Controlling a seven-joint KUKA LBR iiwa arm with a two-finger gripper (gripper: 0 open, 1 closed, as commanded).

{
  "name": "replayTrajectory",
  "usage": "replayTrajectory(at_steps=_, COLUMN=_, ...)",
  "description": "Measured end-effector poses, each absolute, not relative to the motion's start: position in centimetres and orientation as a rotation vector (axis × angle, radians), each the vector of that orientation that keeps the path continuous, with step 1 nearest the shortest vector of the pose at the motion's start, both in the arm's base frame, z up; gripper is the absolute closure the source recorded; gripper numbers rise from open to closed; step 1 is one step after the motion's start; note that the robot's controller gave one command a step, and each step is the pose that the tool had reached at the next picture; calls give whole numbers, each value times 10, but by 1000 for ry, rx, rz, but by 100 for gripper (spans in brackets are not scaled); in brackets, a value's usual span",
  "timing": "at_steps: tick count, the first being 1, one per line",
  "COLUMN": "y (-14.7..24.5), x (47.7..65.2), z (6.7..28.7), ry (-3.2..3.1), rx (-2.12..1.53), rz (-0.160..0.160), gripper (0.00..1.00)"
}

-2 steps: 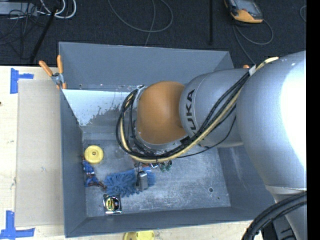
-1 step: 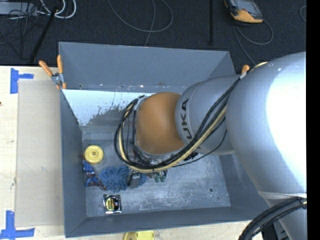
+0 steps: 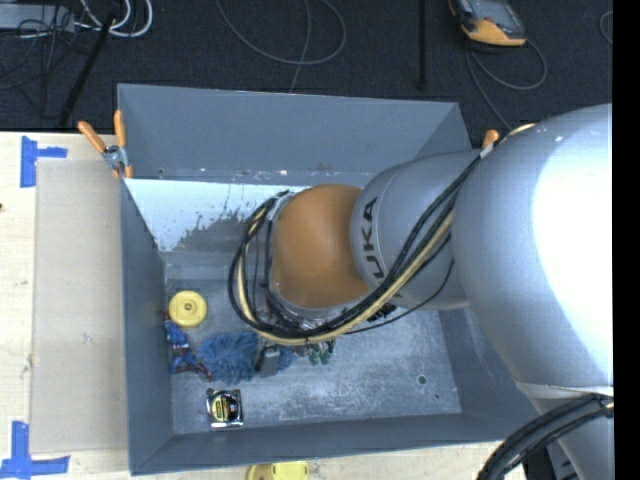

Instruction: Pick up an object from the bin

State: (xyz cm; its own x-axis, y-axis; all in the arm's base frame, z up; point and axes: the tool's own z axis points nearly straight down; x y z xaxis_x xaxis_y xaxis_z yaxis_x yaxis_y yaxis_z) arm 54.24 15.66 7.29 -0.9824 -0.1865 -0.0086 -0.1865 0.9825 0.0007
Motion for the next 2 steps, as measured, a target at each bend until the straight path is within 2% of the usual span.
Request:
replayTrajectory(at_steps=1, y=156, x=541, z=78, ry=3125, rx=-293, rz=1, gripper=100)
replayTrajectory(at_steps=2, y=156, x=540, z=93, ry=3130, rx=-293, rz=-1, gripper=100)
